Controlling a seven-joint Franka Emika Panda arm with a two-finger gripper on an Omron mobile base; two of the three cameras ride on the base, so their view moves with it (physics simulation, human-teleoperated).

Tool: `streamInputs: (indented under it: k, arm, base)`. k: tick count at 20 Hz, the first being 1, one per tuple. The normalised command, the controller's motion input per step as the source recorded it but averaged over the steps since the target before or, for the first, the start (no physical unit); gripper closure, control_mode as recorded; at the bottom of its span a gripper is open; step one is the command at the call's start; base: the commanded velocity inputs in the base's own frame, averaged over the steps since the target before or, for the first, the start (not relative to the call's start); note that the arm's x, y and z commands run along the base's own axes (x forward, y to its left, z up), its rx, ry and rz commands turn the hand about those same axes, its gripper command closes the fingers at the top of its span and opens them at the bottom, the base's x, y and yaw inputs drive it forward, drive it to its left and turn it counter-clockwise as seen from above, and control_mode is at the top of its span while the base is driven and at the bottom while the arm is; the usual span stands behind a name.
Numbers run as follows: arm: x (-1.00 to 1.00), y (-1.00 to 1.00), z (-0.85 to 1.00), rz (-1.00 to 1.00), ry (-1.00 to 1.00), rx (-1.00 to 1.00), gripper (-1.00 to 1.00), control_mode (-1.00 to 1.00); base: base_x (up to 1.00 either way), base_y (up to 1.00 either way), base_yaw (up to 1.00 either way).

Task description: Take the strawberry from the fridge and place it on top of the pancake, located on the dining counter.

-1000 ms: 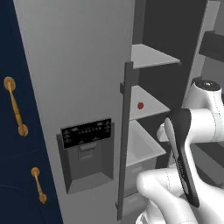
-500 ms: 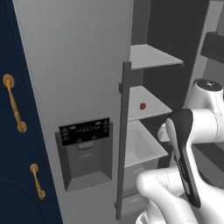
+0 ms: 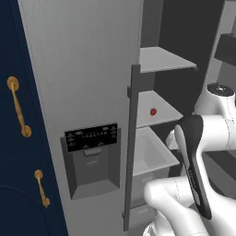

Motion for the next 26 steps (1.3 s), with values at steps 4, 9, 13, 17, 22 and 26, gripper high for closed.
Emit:
streamInputs:
  k: [4, 9, 13, 17, 22, 26]
  arm:
    - [0.25, -0.12, 0.00, -0.01, -0.15, 0.00, -1.00, -1.00]
    - [0.66, -0.08, 0.00, 0.00, -0.20, 0.01, -1.00, -1.00]
    - [0.68, 0.00, 0.08, 0.00, -0.22, 0.00, -1.00, -1.00]
    - [0.97, -0.16, 0.00, 0.00, -0.10, 0.01, -1.00, -1.00]
    - [0.93, -0.38, 0.00, 0.00, 0.03, 0.04, -1.00, -1.00]
    - [0.85, -0.01, -0.05, 0.00, 0.04, 0.01, -1.00, -1.00]
  base:
    - [0.00, -0.04, 0.00]
    - [0.00, 0.00, 0.00]
    - [0.00, 0.00, 0.00]
    - [0.00, 0.00, 0.00]
    - [0.00, 0.00, 0.00]
    - [0.00, 0.00, 0.00]
